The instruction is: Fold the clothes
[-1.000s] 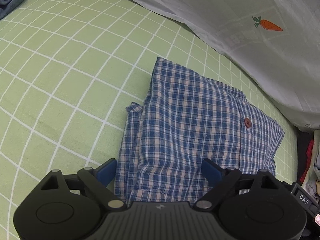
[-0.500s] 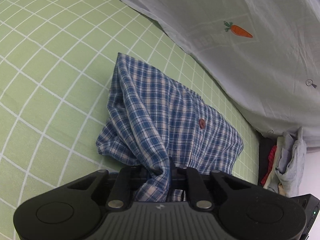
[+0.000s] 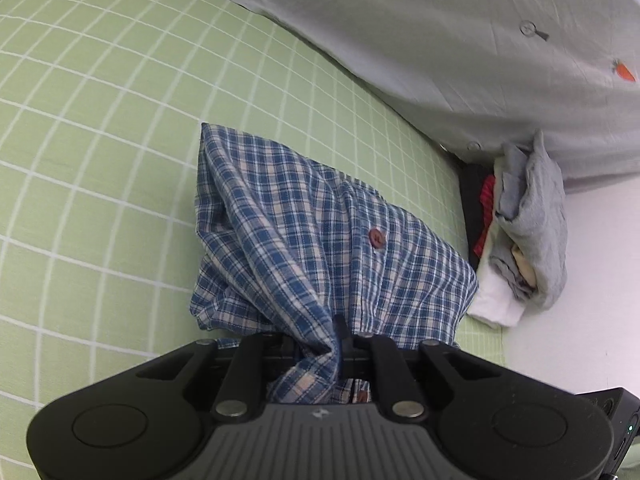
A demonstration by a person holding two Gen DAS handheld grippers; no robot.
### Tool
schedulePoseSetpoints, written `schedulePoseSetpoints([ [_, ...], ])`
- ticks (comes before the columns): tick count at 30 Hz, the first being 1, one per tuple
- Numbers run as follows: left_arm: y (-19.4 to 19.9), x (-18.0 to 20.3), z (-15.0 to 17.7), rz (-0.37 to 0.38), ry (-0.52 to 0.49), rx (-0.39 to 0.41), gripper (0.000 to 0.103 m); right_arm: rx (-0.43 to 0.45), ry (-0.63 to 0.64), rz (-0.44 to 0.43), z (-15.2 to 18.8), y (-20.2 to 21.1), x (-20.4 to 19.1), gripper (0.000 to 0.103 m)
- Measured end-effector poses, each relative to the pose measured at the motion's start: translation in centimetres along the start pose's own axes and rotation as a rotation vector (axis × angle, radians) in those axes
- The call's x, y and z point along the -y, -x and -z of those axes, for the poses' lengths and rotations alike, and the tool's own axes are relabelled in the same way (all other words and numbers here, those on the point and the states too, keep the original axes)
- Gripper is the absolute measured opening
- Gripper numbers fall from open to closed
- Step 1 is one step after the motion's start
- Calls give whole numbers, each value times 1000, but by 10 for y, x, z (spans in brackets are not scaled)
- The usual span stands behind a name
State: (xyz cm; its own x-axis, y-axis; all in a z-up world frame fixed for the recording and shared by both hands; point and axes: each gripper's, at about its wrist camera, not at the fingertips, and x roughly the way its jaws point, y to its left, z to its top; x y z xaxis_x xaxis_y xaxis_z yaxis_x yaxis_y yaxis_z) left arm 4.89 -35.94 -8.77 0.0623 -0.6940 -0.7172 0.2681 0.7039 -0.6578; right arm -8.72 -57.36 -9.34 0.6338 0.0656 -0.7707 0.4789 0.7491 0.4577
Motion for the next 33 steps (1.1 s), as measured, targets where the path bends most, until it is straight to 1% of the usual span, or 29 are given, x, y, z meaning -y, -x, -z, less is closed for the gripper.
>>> schedulePoseSetpoints([
  [5, -30, 56, 18, 75, -120, -75, 14, 95, -47, 86, 2, 53, 39, 27],
  [7, -39, 85, 24, 110, -169, -91, 14, 147, -77, 108, 0, 77, 58, 27],
  [9, -49, 122, 26, 143, -246, -95, 14, 204, -100, 122, -6, 102, 78, 27],
  [11, -57, 162, 26, 178, -313, -76, 14, 263, -99, 134, -18, 127, 96, 27],
  [13, -64, 202, 27, 215, -366, -47, 14, 324, -84, 134, -37, 152, 114, 27],
  [16, -73, 260, 22, 266, -402, 23, 14, 409, -43, 122, -73, 187, 143, 27],
  [17, -77, 280, 20, 280, -411, 49, 14, 430, -22, 112, -88, 199, 153, 27],
  [21, -93, 350, 6, 305, -446, 147, 14, 499, 56, 87, -152, 226, 188, 27],
  [23, -105, 378, -6, 314, -465, 190, 15, 532, 89, 71, -185, 238, 207, 27],
  [27, -131, 425, -39, 330, -450, 237, 15, 584, 144, 61, -242, 246, 228, 27],
  [29, -143, 443, -55, 323, -462, 274, 15, 608, 158, 52, -270, 247, 236, 28],
  [30, -150, 452, -64, 315, -469, 295, 17, 621, 153, 47, -284, 245, 242, 33],
  [31, -161, 457, -74, 286, -464, 318, 27, 636, 141, 55, -297, 241, 248, 46],
  [32, -172, 455, -85, 227, -430, 331, 36, 650, 132, 86, -309, 231, 257, 53],
  [33, -183, 453, -97, 167, -394, 343, 56, 664, 122, 118, -321, 221, 265, 64],
])
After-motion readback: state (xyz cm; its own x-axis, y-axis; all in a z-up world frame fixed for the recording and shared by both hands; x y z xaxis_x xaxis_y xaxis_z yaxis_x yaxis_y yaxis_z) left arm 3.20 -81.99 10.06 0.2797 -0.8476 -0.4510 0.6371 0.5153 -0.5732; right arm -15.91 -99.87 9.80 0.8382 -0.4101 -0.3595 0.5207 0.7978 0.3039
